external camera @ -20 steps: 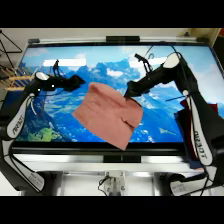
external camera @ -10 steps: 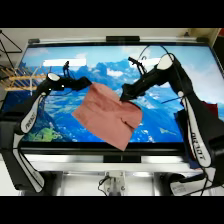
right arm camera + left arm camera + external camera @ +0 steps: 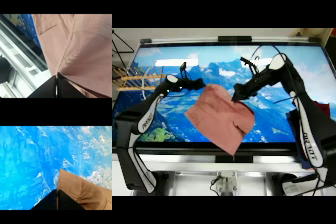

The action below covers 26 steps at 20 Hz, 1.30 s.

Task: Fold the shirts.

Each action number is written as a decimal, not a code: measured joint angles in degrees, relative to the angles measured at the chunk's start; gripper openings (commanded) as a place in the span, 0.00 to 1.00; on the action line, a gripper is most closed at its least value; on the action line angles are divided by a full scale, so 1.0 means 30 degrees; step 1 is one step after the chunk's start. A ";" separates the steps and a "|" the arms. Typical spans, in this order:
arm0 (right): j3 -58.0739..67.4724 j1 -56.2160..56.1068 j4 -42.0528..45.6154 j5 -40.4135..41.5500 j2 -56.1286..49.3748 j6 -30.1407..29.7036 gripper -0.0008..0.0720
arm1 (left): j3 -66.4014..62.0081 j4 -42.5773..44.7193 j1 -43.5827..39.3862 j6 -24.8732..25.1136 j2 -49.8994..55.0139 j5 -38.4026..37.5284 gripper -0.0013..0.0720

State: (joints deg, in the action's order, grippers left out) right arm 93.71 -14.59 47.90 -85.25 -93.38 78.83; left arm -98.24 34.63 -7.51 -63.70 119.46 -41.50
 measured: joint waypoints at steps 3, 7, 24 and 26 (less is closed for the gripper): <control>0.0007 0.0015 0.0007 -0.0007 0.0000 0.0015 0.07 | -0.0007 -0.0022 0.0219 0.0357 -0.0240 0.0000 0.06; 0.0007 0.0036 0.0044 -0.0168 0.0000 0.0080 0.07 | -0.0022 -0.0044 0.0896 0.1486 -0.1239 -0.0998 0.06; -0.3198 -0.5370 0.4546 -0.3854 0.3657 0.3024 0.07 | 0.8721 0.7519 0.2718 0.2922 -1.3471 -0.9275 0.06; -0.4707 -0.6302 0.5042 -0.3468 0.3854 0.3439 0.07 | 1.1890 0.7905 0.2878 0.2914 -1.5875 -0.8444 0.06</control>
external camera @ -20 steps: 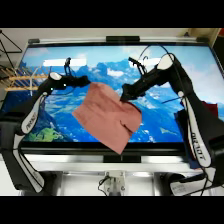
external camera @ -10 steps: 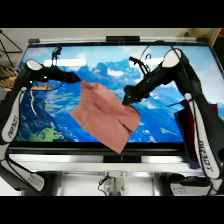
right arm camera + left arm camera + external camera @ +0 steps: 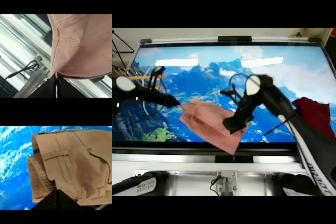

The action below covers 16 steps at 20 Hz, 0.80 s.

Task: Fold the shirts.

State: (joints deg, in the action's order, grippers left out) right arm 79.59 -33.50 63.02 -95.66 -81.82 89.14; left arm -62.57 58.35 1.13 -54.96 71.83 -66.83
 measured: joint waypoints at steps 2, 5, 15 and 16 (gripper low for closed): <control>-0.1654 -0.0998 0.0211 0.1086 0.0109 0.0481 0.07 | 0.2652 0.0423 0.0182 -0.0036 -0.1596 0.0852 0.06; -0.3767 -0.2178 0.0291 0.3300 0.0146 0.1166 0.10 | 0.5224 0.0699 0.0357 -0.0080 -0.2441 0.2193 0.06; -0.5581 -0.0590 0.1282 0.3898 0.3548 0.3541 0.97 | 0.4386 0.0896 0.1581 -0.1180 -0.2208 0.3279 0.57; -0.5741 0.0109 0.2127 0.3759 0.4364 0.3985 0.97 | 0.3898 0.0903 0.1821 -0.1348 -0.2208 0.2958 0.57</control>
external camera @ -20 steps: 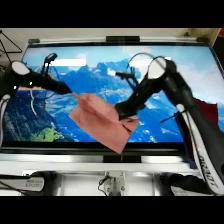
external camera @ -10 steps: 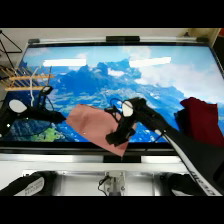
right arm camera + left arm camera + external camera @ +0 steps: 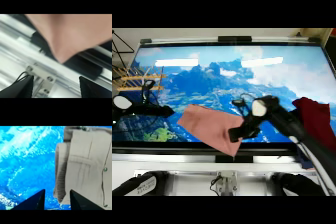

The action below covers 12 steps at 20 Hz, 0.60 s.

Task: Fold the shirts.

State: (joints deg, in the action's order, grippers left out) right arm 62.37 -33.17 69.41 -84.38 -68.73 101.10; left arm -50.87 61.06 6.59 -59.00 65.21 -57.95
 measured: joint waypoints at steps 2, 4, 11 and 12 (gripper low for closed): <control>-0.0860 0.1610 0.1151 0.0175 0.1107 0.0656 0.97 | -0.0765 0.0000 0.0321 -0.0197 0.0000 -0.0546 0.57; -0.2616 0.3351 0.0889 0.1355 0.1676 0.0743 0.97 | -0.1188 -0.0007 0.0452 -0.0474 0.0000 -0.1071 0.57; -0.7985 0.6550 -0.5676 0.6557 0.0175 -0.2973 0.97 | -0.1632 -0.0036 0.0641 -0.1632 -0.0007 -0.2608 0.56; -0.8211 0.6630 -0.6535 0.6994 -0.0284 -0.3548 0.97 | -0.1654 -0.0051 0.0641 -0.1785 -0.0007 -0.2703 0.56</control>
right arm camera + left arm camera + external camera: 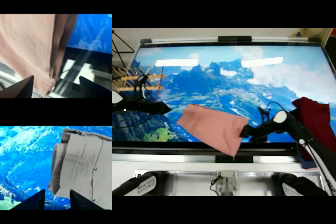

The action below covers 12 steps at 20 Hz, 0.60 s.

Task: Fold the shirts.

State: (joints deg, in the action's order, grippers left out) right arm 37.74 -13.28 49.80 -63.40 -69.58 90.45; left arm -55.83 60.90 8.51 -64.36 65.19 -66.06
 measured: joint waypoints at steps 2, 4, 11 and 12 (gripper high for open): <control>-0.0299 0.0073 -0.1428 0.0758 -0.0889 -0.0874 0.97 | -0.0015 -0.0015 0.0000 -0.0226 0.0000 -0.0233 0.56; -0.0437 0.0160 -0.2324 0.1275 -0.1698 -0.1341 0.96 | -0.0022 -0.0109 0.0000 -0.0444 -0.0015 -0.0510 0.56; -0.0634 -0.0568 -0.4291 0.2586 -0.3555 -0.1967 0.08 | -0.0066 -0.1749 0.0000 -0.0780 -0.0240 -0.0663 0.56; -0.0612 -0.0758 -0.4444 0.2856 -0.3585 -0.2047 0.07 | -0.0066 -0.1872 0.0000 -0.0787 -0.0248 -0.0663 0.56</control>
State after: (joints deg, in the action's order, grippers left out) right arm 35.90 -15.55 36.47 -54.83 -80.34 84.31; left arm -56.03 55.29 8.51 -66.72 64.45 -68.05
